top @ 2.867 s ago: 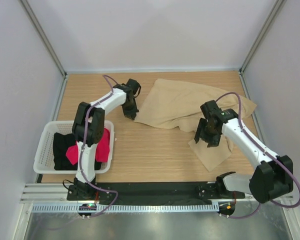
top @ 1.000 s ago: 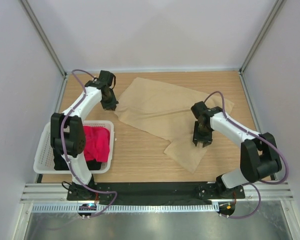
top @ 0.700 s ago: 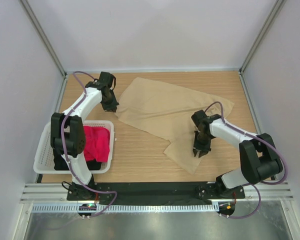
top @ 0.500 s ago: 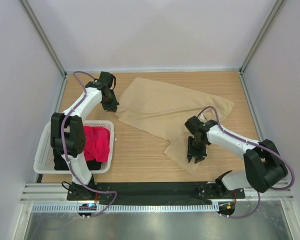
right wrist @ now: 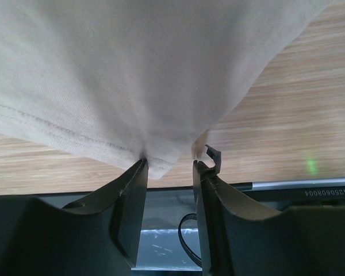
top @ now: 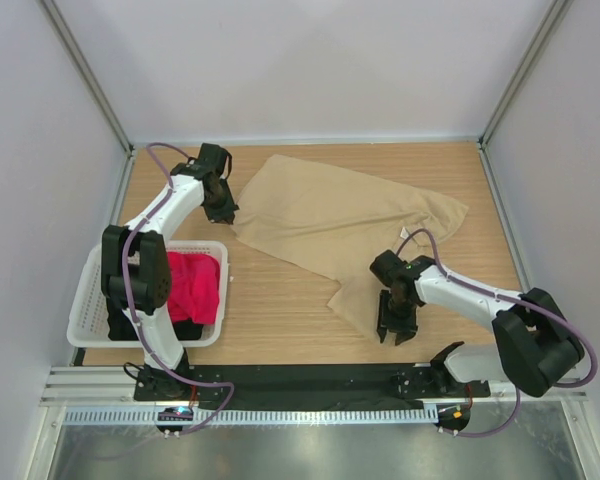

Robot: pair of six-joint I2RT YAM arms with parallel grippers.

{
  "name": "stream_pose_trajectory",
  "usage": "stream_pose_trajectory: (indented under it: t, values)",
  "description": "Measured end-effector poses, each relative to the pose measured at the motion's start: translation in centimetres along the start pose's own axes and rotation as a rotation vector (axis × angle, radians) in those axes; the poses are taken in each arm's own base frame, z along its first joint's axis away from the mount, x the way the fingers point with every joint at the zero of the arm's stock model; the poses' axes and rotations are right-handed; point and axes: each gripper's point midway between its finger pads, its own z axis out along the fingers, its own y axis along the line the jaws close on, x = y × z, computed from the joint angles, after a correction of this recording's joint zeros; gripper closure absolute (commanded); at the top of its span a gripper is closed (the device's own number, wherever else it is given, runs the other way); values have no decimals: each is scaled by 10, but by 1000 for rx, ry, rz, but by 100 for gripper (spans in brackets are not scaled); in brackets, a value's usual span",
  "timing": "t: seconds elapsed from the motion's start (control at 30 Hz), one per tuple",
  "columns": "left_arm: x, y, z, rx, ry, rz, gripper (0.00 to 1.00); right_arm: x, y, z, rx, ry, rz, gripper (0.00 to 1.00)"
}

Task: Fold and stack the t-shirts
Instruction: Flatten the tshirt out

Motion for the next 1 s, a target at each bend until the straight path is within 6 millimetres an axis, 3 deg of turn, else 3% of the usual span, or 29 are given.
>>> stream_pose_trajectory:
  t: [0.27,0.47,0.8,1.0]
  values:
    - [0,0,0,1,0,0,100,4,5,7,-15,17,-11,59]
    - [0,0,0,0,1,0,100,6,10,8,-35,23,-19,57]
    - [0,0,0,-1,0,1,100,7,18,-3,-100,-10,-34,58]
    - [0,0,0,-1,1,1,100,14,14,6,-82,28,-35,59]
